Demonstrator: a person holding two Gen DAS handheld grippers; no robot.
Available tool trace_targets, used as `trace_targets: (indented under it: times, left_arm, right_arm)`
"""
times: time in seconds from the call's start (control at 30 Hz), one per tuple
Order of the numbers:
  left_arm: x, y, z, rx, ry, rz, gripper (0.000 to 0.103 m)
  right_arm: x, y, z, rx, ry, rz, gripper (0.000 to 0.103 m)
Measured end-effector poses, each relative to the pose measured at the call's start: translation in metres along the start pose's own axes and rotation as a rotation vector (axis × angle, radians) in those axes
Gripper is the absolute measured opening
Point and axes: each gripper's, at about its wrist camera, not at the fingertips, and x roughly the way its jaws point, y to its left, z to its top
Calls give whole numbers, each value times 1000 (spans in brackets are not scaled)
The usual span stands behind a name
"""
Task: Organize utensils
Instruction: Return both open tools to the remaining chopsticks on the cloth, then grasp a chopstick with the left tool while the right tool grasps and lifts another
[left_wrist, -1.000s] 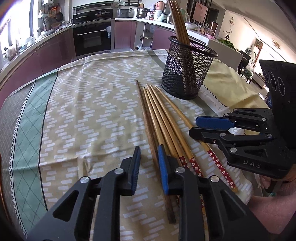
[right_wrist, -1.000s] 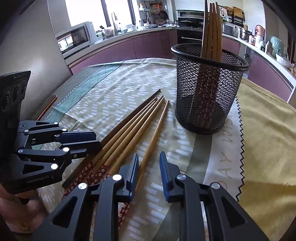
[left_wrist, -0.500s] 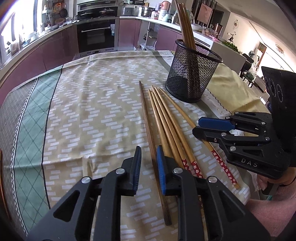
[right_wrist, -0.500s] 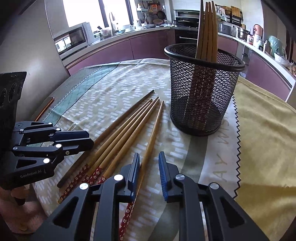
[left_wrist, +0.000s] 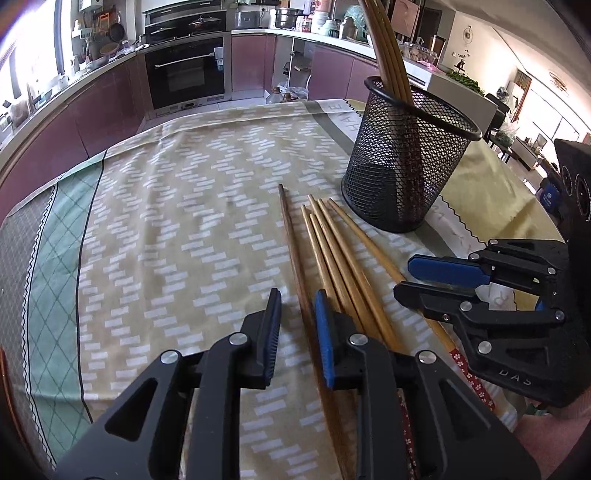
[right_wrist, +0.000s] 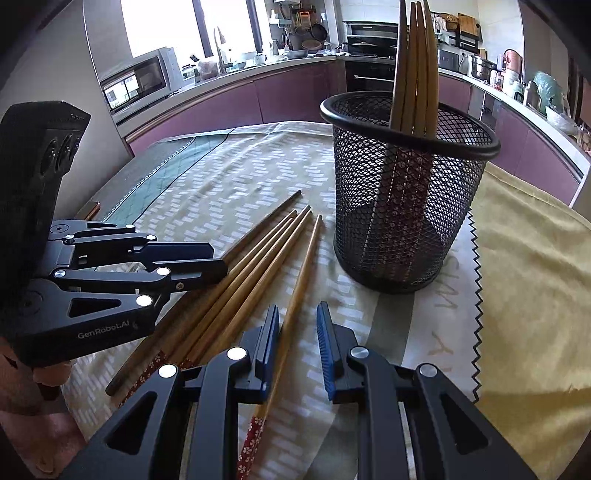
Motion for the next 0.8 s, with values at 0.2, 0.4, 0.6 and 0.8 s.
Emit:
trace_targets:
  times: [0.2, 0.4, 0.6, 0.8]
  left_arm:
    - [8, -1, 10, -6, -2, 18, 16]
    - [10, -1, 12, -42, -8, 22, 9]
    - [6, 1, 9, -79, -17, 12, 8]
    - [-11, 4, 4, -87, -43, -5, 8]
  right_arm:
    - [3, -1, 5, 4, 0, 3, 19]
    - [4, -5, 5, 33, -2, 23, 9]
    - [2, -10, 5, 57, -5, 39, 7]
    - [-4, -14, 2, 69, -11, 57, 6]
